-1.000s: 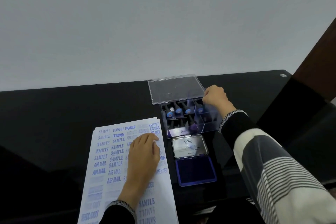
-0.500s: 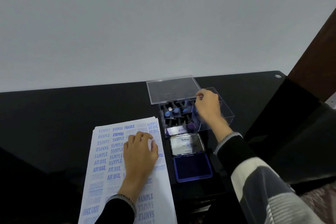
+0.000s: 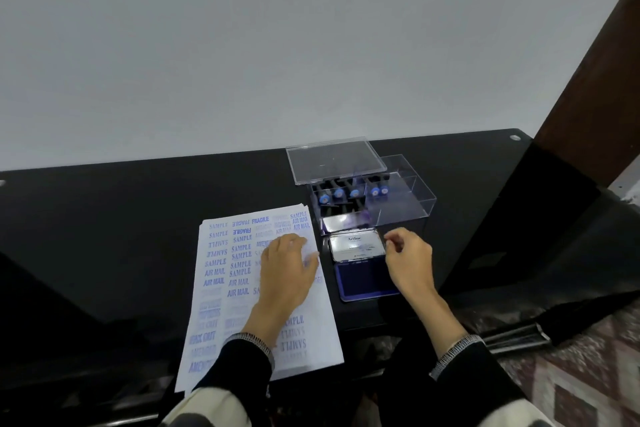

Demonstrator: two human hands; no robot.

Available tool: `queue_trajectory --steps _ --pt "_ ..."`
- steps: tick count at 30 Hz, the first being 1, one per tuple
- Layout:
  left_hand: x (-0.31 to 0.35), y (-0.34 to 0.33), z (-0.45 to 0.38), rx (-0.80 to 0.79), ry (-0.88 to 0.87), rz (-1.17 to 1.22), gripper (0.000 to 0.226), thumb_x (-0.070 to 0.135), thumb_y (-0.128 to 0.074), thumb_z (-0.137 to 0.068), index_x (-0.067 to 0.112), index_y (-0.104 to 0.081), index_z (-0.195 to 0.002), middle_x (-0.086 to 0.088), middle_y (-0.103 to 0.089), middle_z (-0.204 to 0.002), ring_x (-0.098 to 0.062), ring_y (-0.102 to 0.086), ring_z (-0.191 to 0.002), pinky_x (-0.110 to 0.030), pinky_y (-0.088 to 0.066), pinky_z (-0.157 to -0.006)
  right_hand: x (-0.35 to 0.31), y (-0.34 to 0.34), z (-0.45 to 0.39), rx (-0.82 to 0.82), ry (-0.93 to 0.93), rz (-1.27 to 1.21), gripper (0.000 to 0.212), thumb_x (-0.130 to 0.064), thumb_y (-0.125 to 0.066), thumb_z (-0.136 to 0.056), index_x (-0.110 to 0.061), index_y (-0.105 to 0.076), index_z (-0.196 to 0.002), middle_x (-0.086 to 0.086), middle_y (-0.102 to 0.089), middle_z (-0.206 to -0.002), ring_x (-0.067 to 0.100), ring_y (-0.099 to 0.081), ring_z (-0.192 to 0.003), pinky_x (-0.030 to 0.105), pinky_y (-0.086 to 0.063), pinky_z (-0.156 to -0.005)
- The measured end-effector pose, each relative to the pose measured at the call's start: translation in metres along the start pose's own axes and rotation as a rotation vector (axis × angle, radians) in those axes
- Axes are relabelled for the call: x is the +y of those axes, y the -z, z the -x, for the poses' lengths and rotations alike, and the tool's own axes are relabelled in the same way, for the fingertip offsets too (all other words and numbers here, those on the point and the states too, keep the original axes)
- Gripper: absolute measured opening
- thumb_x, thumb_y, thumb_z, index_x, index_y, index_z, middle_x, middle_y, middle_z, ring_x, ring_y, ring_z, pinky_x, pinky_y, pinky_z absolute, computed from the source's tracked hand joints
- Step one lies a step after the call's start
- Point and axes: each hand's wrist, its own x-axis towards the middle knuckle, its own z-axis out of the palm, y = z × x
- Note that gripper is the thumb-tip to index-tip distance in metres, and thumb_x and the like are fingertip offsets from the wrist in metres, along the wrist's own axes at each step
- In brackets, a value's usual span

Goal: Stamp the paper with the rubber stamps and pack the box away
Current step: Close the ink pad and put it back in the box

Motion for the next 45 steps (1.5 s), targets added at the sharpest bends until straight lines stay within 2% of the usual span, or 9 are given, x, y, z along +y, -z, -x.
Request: queue_trajectory --steps 9,14,17,21,23,26,32,38,45 --pt "0.003 0.006 0.031 -0.311 -0.189 0.094 0.075 0.075 -0.046 -0.081 0.033 -0.040 -0.142 0.018 -0.028 -0.151 -0.003 -0.013 -0.143 -0.027 0.005 -0.118 -0.005 0.000 0.006 -0.141 -0.153 0.024 0.032 -0.011 -0.047 -0.096 0.000 -0.056 -0.124 0.017 -0.061 -0.120 0.030 -0.055 -0.112 0.028 -0.040 -0.088" --pt "0.003 0.008 0.030 -0.348 -0.174 0.095 0.086 0.081 -0.046 -0.073 0.034 -0.037 -0.144 0.019 -0.025 -0.153 -0.001 -0.010 -0.143 -0.028 0.004 -0.119 -0.011 -0.001 0.000 -0.223 -0.316 -0.102 0.036 -0.020 -0.044 -0.098 0.013 -0.061 -0.099 0.027 -0.065 -0.102 0.023 -0.053 -0.074 0.032 -0.040 -0.064" --pt "0.002 0.010 0.026 -0.390 -0.140 0.173 0.082 0.074 -0.056 -0.074 0.031 -0.042 -0.142 0.020 -0.027 -0.152 0.000 -0.010 -0.144 -0.028 0.005 -0.119 -0.009 -0.004 -0.003 -0.271 -0.408 -0.258 0.041 -0.026 -0.042 -0.098 0.010 -0.060 -0.100 0.032 -0.061 -0.105 0.022 -0.052 -0.072 0.043 -0.053 -0.077" --pt "0.004 0.024 0.021 -0.443 0.005 0.542 0.051 0.048 -0.067 -0.083 0.033 -0.053 -0.130 0.020 -0.042 -0.139 -0.001 -0.026 -0.139 -0.030 -0.015 -0.118 -0.027 0.003 -0.001 -0.349 -0.481 -0.619 0.028 -0.015 -0.042 -0.101 -0.006 -0.068 -0.096 0.011 -0.071 -0.097 0.023 -0.067 -0.087 0.035 -0.056 -0.068" --pt "0.006 0.037 0.019 -0.332 0.062 0.758 0.023 0.032 -0.058 -0.094 0.038 -0.059 -0.117 0.021 -0.056 -0.126 -0.003 -0.048 -0.126 -0.022 -0.038 -0.103 -0.039 0.003 -0.002 -0.369 -0.526 -0.800 0.025 -0.014 -0.041 -0.101 -0.006 -0.065 -0.102 0.011 -0.070 -0.099 0.023 -0.067 -0.087 0.033 -0.054 -0.064" --pt "0.004 0.057 0.015 -0.232 0.187 1.021 0.026 0.021 -0.045 -0.101 0.030 -0.061 -0.119 0.008 -0.072 -0.106 -0.012 -0.068 -0.101 -0.022 -0.054 -0.077 -0.055 -0.012 0.000 -0.391 -0.589 -0.993 0.023 -0.013 -0.039 -0.101 -0.009 -0.061 -0.105 0.011 -0.068 -0.103 0.023 -0.065 -0.091 0.037 -0.055 -0.073" --pt "-0.019 0.064 0.020 -0.290 0.486 1.307 0.029 0.014 -0.054 -0.096 0.020 -0.060 -0.124 -0.007 -0.072 -0.108 -0.024 -0.069 -0.100 -0.031 -0.058 -0.077 -0.065 -0.042 0.015 -0.443 -0.365 -1.067 0.029 -0.008 -0.040 -0.101 -0.014 -0.058 -0.121 0.013 -0.067 -0.113 0.029 -0.063 -0.104 0.044 -0.054 -0.087" --pt "-0.028 0.065 0.019 -0.253 0.755 1.534 0.028 0.025 -0.054 -0.097 0.013 -0.060 -0.121 -0.015 -0.069 -0.113 -0.028 -0.069 -0.100 -0.032 -0.059 -0.074 -0.058 -0.039 0.020 -0.497 -0.149 -0.833 0.029 0.000 -0.043 -0.097 -0.012 -0.069 -0.102 0.012 -0.067 -0.110 0.018 -0.066 -0.095 0.026 -0.056 -0.073" --pt "-0.027 0.061 0.013 -0.279 0.694 1.474 0.039 0.007 -0.068 -0.085 0.019 -0.059 -0.122 -0.010 -0.072 -0.107 -0.025 -0.070 -0.096 -0.033 -0.060 -0.076 -0.058 -0.035 0.015 -0.535 -0.304 -0.932 0.030 0.003 -0.045 -0.094 -0.009 -0.067 -0.111 0.016 -0.070 -0.106 0.027 -0.066 -0.101 0.035 -0.056 -0.082"
